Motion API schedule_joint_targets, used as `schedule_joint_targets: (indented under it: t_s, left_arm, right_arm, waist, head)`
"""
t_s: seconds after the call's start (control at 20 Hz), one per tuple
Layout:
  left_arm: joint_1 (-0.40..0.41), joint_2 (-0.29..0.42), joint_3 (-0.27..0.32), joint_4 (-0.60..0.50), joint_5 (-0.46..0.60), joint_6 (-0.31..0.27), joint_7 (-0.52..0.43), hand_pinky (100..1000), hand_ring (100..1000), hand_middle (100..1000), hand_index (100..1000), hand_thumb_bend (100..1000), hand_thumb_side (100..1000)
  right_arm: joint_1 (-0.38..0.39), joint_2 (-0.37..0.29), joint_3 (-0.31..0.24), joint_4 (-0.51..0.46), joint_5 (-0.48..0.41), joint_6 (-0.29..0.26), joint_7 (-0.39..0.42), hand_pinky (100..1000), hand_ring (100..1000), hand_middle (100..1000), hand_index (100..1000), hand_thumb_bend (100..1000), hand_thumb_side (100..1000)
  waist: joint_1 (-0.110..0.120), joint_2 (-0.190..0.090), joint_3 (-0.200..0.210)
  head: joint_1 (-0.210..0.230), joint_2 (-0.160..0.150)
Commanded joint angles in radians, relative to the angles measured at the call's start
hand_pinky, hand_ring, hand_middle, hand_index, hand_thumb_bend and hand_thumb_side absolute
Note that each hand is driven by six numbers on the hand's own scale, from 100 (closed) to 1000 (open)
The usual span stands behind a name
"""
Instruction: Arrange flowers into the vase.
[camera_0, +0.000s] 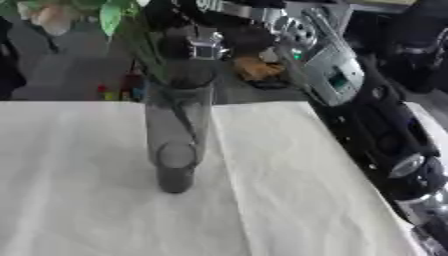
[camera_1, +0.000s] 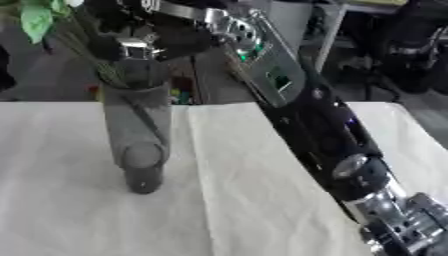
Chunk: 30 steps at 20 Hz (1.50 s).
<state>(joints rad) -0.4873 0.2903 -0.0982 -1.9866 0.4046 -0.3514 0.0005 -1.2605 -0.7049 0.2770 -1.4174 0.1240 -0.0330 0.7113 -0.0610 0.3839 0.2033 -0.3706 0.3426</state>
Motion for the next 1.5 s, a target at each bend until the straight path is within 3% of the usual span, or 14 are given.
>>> schedule_joint_targets:
  t_s: [0.05, 0.35, 0.65, 0.9, 1.1, 1.15, 1.3, 1.35, 1.5]
  left_arm:
    - [-0.004, 0.021, 0.012, -0.013, 0.005, -0.001, 0.003, 861, 808, 874, 918, 100, 850]
    - [0.002, 0.023, 0.015, -0.013, 0.009, -0.002, 0.005, 860, 808, 874, 918, 100, 849]
    - [0.008, 0.027, 0.019, -0.013, 0.011, -0.004, 0.008, 860, 808, 874, 918, 100, 847]
    - [0.013, 0.031, 0.024, -0.013, 0.012, -0.007, 0.012, 859, 808, 873, 918, 100, 845]
    - [0.017, 0.035, 0.027, -0.013, 0.014, -0.008, 0.016, 858, 807, 872, 918, 100, 843]
    - [0.017, 0.036, 0.029, -0.013, 0.015, -0.008, 0.018, 858, 807, 872, 918, 100, 843]
    - [0.019, 0.036, 0.031, -0.013, 0.017, -0.007, 0.022, 858, 808, 872, 918, 100, 844]
    - [0.02, 0.035, 0.033, -0.013, 0.017, -0.007, 0.024, 858, 807, 872, 918, 100, 844]
    - [0.02, 0.034, 0.036, -0.013, 0.02, -0.005, 0.029, 857, 807, 871, 918, 100, 844]
  right_arm:
    - [-0.004, -0.046, -0.021, -0.014, 0.032, 0.015, 0.072, 959, 922, 810, 1000, 483, 796]
    - [0.022, -0.076, -0.037, -0.04, 0.068, 0.029, 0.148, 948, 938, 829, 1000, 454, 797]
    - [0.07, -0.13, -0.061, -0.078, 0.061, 0.037, 0.143, 943, 939, 833, 1000, 445, 812]
    - [0.126, -0.192, -0.095, -0.151, 0.068, 0.039, 0.123, 912, 947, 846, 1000, 383, 869]
    - [0.209, -0.264, -0.143, -0.277, 0.112, 0.048, 0.02, 852, 943, 845, 1000, 260, 932]
    - [0.237, -0.282, -0.158, -0.319, 0.124, 0.052, -0.022, 845, 941, 844, 1000, 251, 937]
    - [0.327, -0.322, -0.206, -0.453, 0.158, 0.094, -0.185, 808, 908, 813, 1000, 100, 1000]
    - [0.362, -0.329, -0.225, -0.498, 0.152, 0.121, -0.254, 805, 895, 800, 1000, 100, 1000]
    - [0.448, -0.339, -0.263, -0.572, 0.09, 0.172, -0.462, 769, 820, 739, 1000, 100, 861]
  waist:
    - [0.011, -0.032, -0.005]
    - [0.019, -0.042, -0.025]
    - [0.028, -0.052, -0.045]
    - [0.035, -0.062, -0.064]
    - [0.039, -0.07, -0.076]
    - [0.04, -0.072, -0.079]
    - [0.042, -0.076, -0.089]
    - [0.043, -0.078, -0.094]
    - [0.046, -0.085, -0.103]
  head:
    - [0.002, -0.004]
    - [0.003, -0.001]
    - [0.007, 0.001]
    - [0.015, 0.007]
    - [0.03, 0.014]
    - [0.036, 0.018]
    - [0.055, 0.028]
    - [0.07, 0.036]
    - [0.154, 0.095]
